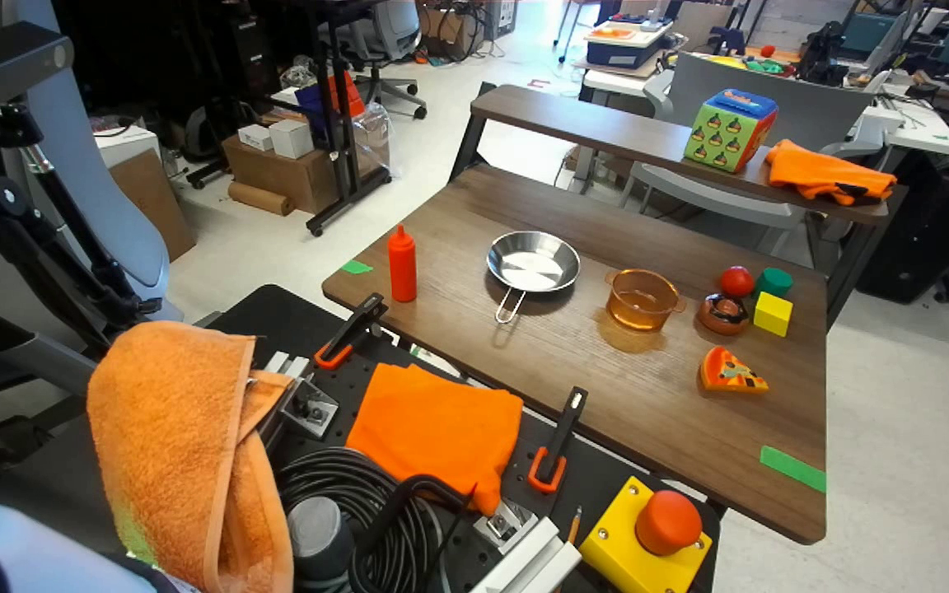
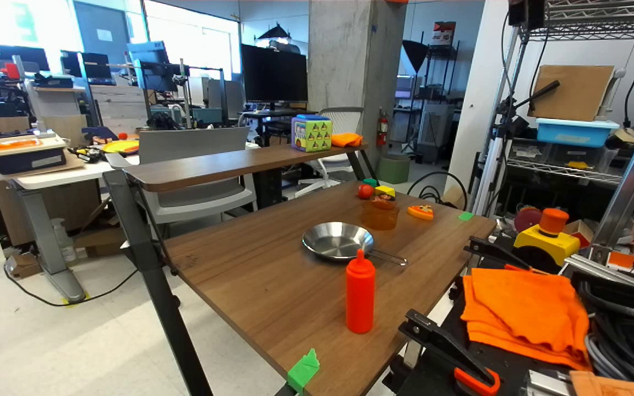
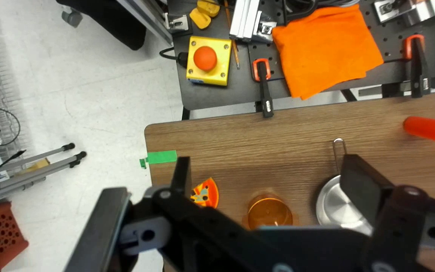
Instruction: Pick up the yellow object from the table and put it in the pot
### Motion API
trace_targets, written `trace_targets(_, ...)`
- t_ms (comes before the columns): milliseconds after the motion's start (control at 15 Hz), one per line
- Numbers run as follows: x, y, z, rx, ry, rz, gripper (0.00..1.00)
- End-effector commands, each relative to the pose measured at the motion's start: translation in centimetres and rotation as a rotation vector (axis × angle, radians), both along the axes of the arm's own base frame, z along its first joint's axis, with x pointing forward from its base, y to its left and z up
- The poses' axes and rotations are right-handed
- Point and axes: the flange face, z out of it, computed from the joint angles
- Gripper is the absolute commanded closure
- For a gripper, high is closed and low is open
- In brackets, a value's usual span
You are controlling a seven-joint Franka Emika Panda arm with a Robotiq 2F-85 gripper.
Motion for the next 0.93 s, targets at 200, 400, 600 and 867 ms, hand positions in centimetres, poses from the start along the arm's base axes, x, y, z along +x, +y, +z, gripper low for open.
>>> trace_targets(200,2.3,-4.2,2.7,0.026,-0.013,-0.153,0.00)
trace_targets(400,4.3,-6.5,4.6,0.096,0.026,-0.221,0.00)
trace_targets(600,6.1,-7.0,6.3,0.151,0.038,-0.261,0.00)
trace_targets(867,9.1,-6.4,6.0,0.173,0.086,-0.251,0.00)
